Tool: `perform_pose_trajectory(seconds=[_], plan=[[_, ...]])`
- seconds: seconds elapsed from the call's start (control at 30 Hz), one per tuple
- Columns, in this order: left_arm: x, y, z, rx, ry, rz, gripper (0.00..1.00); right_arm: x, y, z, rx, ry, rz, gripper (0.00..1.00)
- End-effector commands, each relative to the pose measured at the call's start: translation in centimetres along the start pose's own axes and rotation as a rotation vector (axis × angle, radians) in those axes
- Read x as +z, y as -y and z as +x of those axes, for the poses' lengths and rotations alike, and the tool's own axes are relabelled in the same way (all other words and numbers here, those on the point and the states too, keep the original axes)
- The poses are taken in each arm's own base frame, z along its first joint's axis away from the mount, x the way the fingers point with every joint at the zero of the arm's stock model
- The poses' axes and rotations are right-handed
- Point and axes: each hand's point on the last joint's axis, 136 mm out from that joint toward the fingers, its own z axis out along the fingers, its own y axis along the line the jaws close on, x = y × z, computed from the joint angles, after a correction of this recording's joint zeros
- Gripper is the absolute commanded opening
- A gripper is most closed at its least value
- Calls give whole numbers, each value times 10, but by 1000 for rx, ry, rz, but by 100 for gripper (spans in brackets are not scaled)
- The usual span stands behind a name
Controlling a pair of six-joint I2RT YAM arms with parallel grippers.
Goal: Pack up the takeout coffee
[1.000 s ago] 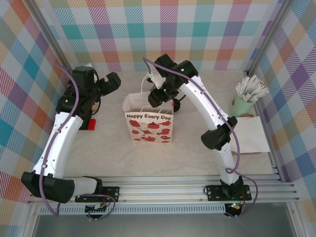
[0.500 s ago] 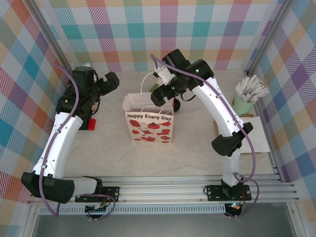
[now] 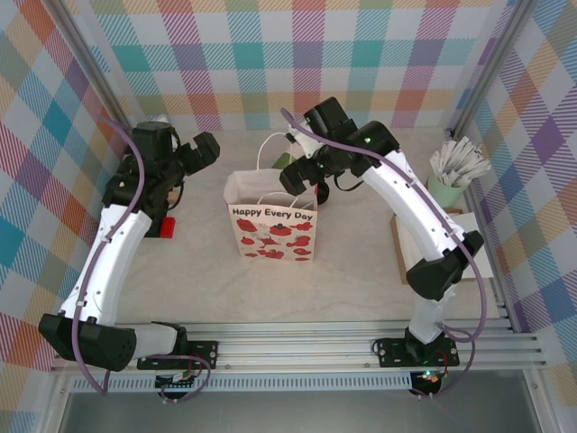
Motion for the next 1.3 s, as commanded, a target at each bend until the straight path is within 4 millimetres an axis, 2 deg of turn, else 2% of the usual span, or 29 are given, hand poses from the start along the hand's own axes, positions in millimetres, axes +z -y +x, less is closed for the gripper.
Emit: perform_pose_trajectory(seconds=[0.0, 0.1, 0.17, 0.27, 0.33, 0.4, 0.47, 0.57, 0.63, 0.7, 0.8, 0.9, 1.0, 1.1, 1.27], plan=[[5, 3, 11, 7, -53, 39, 100, -17, 3, -32, 76, 175, 24, 100], [6, 6, 16, 12, -78, 61, 100, -27, 25, -35, 168, 224, 123, 100], [5, 3, 14, 14, -65, 46, 100, -42, 45, -32, 260, 271, 170, 100], [-1, -8, 9, 16, -22, -10, 100, -70, 85, -10, 458, 347, 227, 100], [-5, -16, 6, 17, 4, -51, 100, -86, 111, 21, 623, 359, 240, 100], [-8, -19, 5, 26, 14, -63, 100, -95, 142, 74, 853, 317, 296, 100], [-9, -13, 7, 47, 9, -22, 100, -101, 157, 129, 996, 241, 358, 100], [-13, 12, 11, 91, -5, 123, 100, -103, 160, 202, 1114, 97, 435, 100], [-16, 22, 12, 96, 2, 185, 100, -97, 157, 249, 1247, -42, 438, 100], [-17, 26, 10, 88, 19, 215, 100, -91, 152, 290, 1398, -183, 444, 100], [-17, 24, 9, 69, 36, 211, 100, -90, 150, 340, 1608, -322, 490, 100], [-15, 21, 13, 68, 29, 201, 100, -90, 150, 376, 1851, -332, 482, 100], [-16, 12, 20, 64, 20, 170, 100, -88, 163, 400, 2049, -211, 448, 100], [-21, 6, 19, 63, 40, 140, 100, -94, 187, 421, 2027, -170, 541, 100], [-26, -14, 2, 36, 124, 25, 100, -88, 221, 436, 1930, -143, 637, 100]])
